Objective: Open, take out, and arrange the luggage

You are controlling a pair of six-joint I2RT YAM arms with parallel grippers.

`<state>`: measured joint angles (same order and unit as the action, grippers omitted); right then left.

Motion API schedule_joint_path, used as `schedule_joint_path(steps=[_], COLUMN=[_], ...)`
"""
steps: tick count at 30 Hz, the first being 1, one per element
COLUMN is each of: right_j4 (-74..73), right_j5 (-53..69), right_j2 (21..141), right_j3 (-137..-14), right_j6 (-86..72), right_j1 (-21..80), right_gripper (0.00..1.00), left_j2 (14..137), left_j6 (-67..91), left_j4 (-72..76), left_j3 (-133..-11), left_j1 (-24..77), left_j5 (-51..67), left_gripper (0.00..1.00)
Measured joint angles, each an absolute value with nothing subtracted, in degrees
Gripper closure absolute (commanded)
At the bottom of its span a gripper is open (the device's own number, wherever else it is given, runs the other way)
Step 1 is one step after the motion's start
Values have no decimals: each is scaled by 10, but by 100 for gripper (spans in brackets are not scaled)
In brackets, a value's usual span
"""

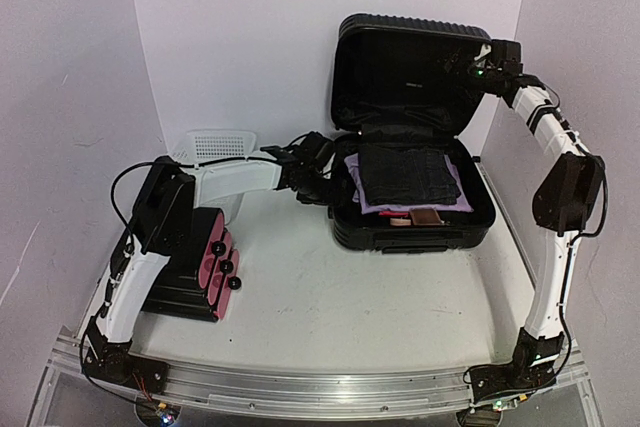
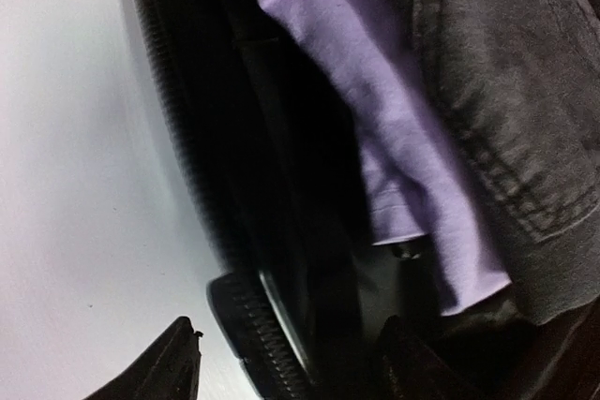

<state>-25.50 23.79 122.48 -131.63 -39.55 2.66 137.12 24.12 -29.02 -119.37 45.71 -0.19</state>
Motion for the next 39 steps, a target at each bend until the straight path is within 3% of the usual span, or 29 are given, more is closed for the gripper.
schedule_joint_path(steps=[5,10,18,26,39], right_j4=[-264,-275,-306,-309,-386], right_j5=[219,196,170,178,206], right_j2=[1225,1226,1259,1327,1326], right_j3=[-1317,-1323,-1391,-1481,-1446], right_j6=[-378,-357,-317,-255,-251], right_j1=[27,25,12,1,2], right_gripper=[2,2,2,2,2], left_j2=[1371,1368,1365,1358,1358], left_j6=[241,269,264,332,487], left_j4=[-300,-296,-288,-262,-194], left_j3=[-1197,-1190,-1183,-1162,-1135], left_j1=[475,484,490,493,507], left_j5=[-27,-65,-74,-68,-78], left_gripper=[67,78,78,86,90])
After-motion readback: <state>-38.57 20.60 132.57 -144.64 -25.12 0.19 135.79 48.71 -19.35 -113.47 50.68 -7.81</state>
